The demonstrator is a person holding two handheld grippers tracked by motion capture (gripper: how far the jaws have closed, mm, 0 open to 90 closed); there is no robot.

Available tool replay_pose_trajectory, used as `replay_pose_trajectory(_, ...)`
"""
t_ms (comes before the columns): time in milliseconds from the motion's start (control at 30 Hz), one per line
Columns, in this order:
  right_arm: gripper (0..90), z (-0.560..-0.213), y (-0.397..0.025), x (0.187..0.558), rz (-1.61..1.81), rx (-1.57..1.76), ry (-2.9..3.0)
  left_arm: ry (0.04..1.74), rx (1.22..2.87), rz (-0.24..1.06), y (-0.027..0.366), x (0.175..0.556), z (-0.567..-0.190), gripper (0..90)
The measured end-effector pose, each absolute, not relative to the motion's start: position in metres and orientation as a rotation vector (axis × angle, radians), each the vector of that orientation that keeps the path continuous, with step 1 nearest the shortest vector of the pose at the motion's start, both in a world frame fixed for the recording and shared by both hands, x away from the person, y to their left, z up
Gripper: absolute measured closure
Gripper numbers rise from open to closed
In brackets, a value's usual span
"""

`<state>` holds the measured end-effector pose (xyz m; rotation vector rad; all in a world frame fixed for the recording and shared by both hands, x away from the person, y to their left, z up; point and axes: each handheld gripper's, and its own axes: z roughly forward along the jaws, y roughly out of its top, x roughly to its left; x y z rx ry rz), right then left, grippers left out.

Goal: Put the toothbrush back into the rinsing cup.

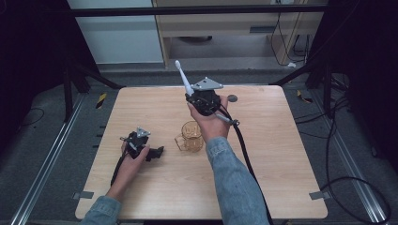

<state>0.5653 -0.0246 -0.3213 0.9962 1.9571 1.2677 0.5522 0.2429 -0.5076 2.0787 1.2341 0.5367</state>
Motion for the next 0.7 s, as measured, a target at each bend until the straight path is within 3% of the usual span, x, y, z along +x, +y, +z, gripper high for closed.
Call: replay_pose_trajectory(700, 66.8, -0.336, -0.006, 0.568, 1.289, 0.994, 1.990, 1.230, 2.078, 0.536, 0.243, 0.552, -0.508, 0.0)
